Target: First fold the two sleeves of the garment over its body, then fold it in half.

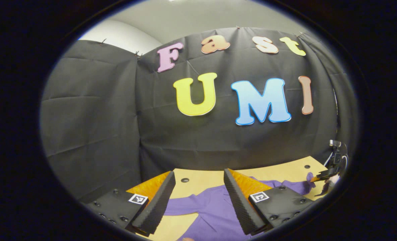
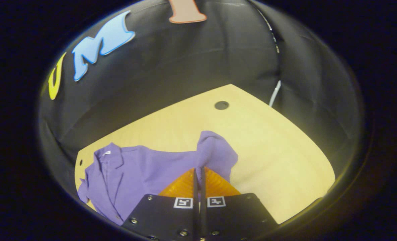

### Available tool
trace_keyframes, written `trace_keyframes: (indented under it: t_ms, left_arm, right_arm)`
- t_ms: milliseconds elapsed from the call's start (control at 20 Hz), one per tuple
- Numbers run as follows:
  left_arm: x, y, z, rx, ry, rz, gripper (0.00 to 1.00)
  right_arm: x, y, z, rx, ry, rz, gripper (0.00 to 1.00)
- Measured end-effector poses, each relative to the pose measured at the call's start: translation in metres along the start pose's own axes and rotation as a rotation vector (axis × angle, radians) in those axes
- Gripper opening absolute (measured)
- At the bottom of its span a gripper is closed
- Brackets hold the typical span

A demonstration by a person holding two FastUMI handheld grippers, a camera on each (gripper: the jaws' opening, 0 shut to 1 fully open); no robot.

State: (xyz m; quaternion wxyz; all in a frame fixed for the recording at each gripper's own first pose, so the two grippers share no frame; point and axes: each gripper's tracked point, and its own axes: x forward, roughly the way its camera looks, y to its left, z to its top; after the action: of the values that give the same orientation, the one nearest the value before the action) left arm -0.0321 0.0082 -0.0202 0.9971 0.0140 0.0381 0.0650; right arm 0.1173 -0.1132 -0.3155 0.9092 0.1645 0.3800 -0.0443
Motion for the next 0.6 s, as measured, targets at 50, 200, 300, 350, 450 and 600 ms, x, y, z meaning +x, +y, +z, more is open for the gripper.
trace_keyframes:
  t_ms: [50,200,300,350,450,600]
  left_arm:
    - [-0.003,0.013,-0.003,-0.006,0.004,0.012,0.95]
    - [-0.010,0.054,-0.012,-0.021,0.013,0.046,0.95]
    - [-0.015,0.081,-0.019,-0.026,0.021,0.074,0.95]
    - [-0.018,0.094,-0.022,-0.028,0.026,0.088,0.95]
    - [-0.019,0.126,-0.031,-0.034,0.037,0.116,0.95]
    - [-0.023,0.172,-0.043,-0.029,0.053,0.160,0.95]
  right_arm:
    - [0.000,0.033,0.000,-0.028,-0.004,0.040,0.01]
    - [-0.003,0.113,-0.009,-0.079,0.000,0.135,0.01]
    - [-0.005,0.160,-0.019,-0.107,0.005,0.180,0.01]
    - [-0.004,0.182,-0.026,-0.122,0.011,0.199,0.01]
    - [-0.005,0.224,-0.039,-0.146,0.028,0.235,0.01]
    - [-0.006,0.280,-0.065,-0.181,0.050,0.281,0.01]
